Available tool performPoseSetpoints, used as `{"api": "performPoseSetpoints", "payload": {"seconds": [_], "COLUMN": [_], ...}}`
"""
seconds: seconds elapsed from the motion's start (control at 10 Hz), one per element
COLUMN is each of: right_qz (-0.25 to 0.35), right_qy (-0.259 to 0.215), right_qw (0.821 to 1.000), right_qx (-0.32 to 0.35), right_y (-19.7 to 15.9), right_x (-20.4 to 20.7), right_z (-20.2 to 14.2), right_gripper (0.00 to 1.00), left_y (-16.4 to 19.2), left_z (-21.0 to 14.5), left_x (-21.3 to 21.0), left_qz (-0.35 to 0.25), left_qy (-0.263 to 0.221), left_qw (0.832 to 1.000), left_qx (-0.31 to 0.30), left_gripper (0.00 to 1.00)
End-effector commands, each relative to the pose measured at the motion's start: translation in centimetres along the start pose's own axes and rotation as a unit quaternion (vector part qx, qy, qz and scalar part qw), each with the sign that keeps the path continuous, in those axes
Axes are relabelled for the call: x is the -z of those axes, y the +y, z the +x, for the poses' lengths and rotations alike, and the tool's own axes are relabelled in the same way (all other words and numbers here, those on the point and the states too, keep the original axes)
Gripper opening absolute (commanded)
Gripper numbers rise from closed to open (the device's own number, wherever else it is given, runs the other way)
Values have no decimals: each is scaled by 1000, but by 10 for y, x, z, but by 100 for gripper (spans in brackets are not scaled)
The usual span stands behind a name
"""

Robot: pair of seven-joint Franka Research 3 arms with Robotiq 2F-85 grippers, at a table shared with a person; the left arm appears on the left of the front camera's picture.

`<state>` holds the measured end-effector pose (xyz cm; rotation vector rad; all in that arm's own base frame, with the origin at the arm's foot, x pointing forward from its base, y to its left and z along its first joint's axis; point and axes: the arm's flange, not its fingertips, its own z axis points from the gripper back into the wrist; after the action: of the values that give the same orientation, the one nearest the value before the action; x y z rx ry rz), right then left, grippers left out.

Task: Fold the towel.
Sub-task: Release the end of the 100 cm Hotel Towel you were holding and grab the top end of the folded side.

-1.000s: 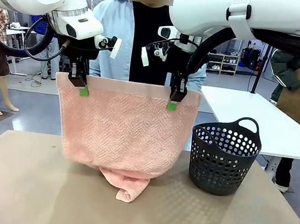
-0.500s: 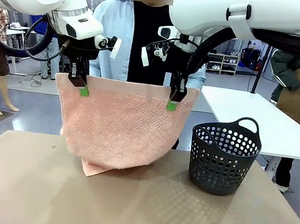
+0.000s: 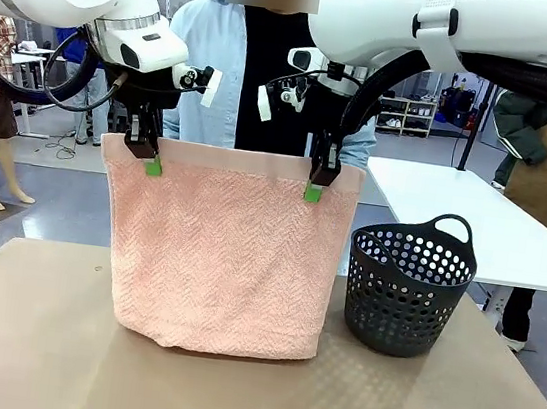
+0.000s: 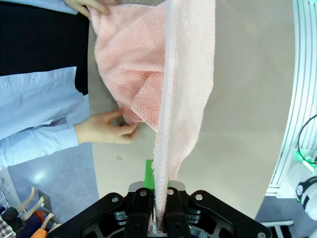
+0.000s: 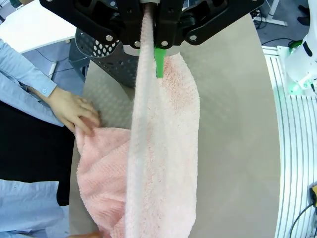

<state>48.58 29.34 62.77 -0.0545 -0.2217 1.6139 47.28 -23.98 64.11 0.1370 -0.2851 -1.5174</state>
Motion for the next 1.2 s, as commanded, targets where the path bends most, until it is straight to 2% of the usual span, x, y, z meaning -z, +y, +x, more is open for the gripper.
{"api": "performPoseSetpoints", "payload": {"seconds": [0.0, 1.1], "right_qz": [-2, -2], "right_qy": [0, 0], "right_qw": [1000, 1000], "right_qx": [0, 0], "right_y": [1, 1], "right_x": [-1, -1], "right_z": [0, 0], "right_gripper": [0, 0], "left_y": [1, 1], "left_z": [-2, -2], "left_x": [0, 0], "left_qz": [1, 1], "left_qy": [0, 0], "left_qw": [1000, 1000], "left_qx": [4, 4], "left_gripper": [0, 0]}}
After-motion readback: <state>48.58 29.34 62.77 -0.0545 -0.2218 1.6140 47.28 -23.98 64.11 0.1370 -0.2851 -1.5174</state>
